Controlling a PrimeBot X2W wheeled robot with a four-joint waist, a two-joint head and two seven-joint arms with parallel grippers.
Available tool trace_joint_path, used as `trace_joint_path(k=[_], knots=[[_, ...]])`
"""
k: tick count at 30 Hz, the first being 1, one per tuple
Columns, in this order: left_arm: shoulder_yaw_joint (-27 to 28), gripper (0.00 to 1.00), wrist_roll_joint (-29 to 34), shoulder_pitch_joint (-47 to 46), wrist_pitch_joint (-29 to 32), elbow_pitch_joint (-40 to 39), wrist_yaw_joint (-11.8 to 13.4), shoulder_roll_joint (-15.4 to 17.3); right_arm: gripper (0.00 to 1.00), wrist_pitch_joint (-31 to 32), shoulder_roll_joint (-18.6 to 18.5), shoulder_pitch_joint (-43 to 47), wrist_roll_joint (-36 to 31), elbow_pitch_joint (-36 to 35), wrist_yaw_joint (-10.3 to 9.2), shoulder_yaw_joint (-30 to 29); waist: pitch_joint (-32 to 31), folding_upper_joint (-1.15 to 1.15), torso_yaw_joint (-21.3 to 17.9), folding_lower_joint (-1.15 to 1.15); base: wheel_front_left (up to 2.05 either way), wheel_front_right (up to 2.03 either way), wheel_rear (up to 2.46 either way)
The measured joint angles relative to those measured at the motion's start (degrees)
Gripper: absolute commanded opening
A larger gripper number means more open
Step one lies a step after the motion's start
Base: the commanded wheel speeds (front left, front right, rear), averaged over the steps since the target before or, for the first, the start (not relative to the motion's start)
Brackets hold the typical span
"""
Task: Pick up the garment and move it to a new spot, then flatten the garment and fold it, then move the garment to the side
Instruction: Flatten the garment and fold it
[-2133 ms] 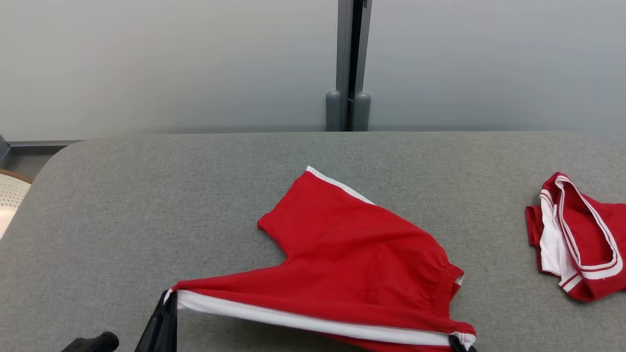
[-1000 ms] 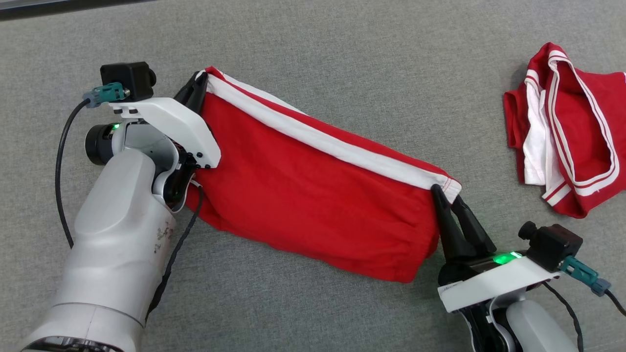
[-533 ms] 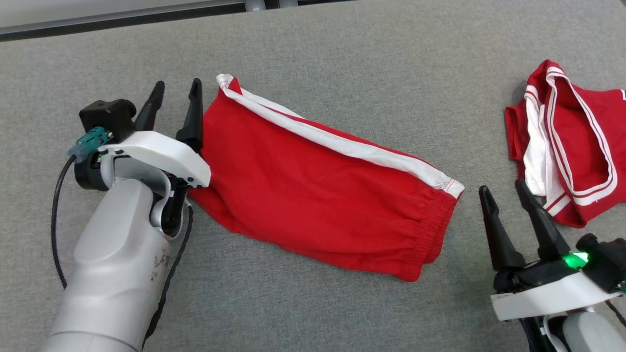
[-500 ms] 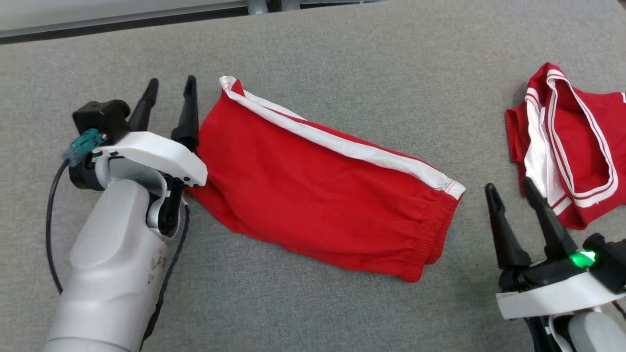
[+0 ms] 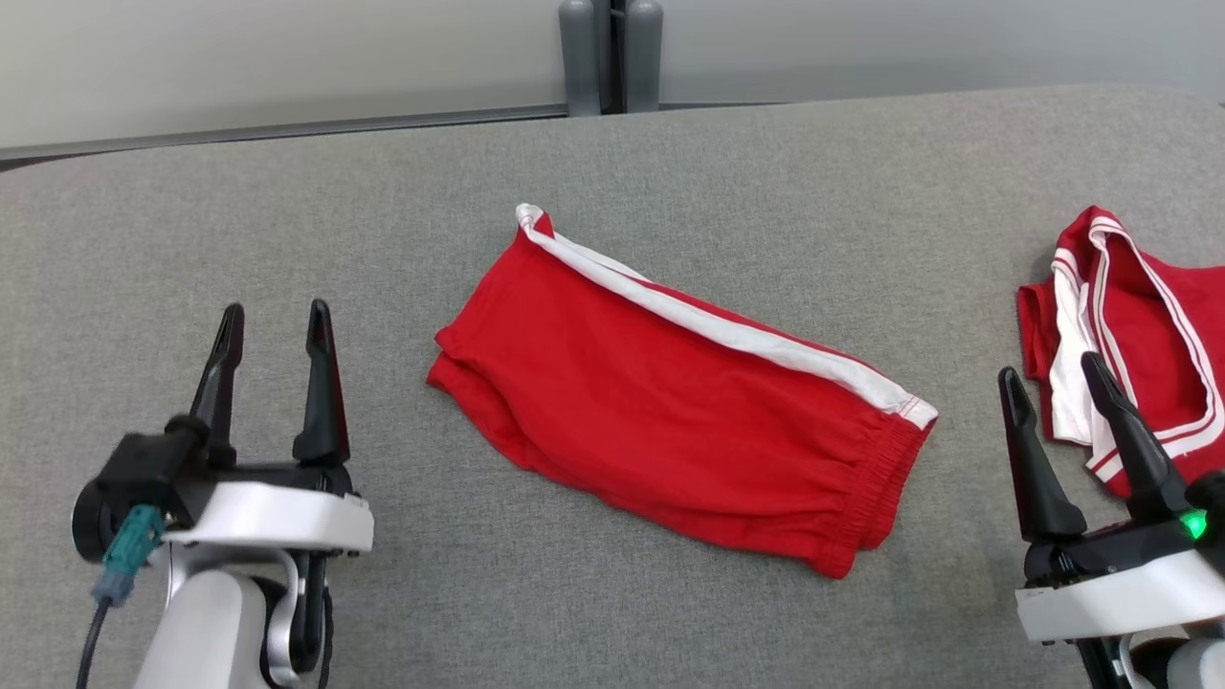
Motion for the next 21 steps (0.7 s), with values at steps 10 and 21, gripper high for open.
trace_joint_path(k=[10, 21], knots=[[-1.02, 1.0, 1.13, 12.28, 2.35, -6.95, 2.01, 1.1, 1.0, 1.26, 1.9, 5.32, -0.3, -0.18, 0.0, -2.08, -4.69, 0.0, 0.56, 0.0, 0.0, 0.0, 0.0], [-1.4, 1.0, 0.85, 14.38, 4.47, -10.31, 3.01, 1.4, 1.0, 1.7, 2.42, 6.09, -0.04, -1.18, 0.0, -3.3, -5.0, 0.0, 0.55, 0.0, 0.0, 0.0, 0.0]])
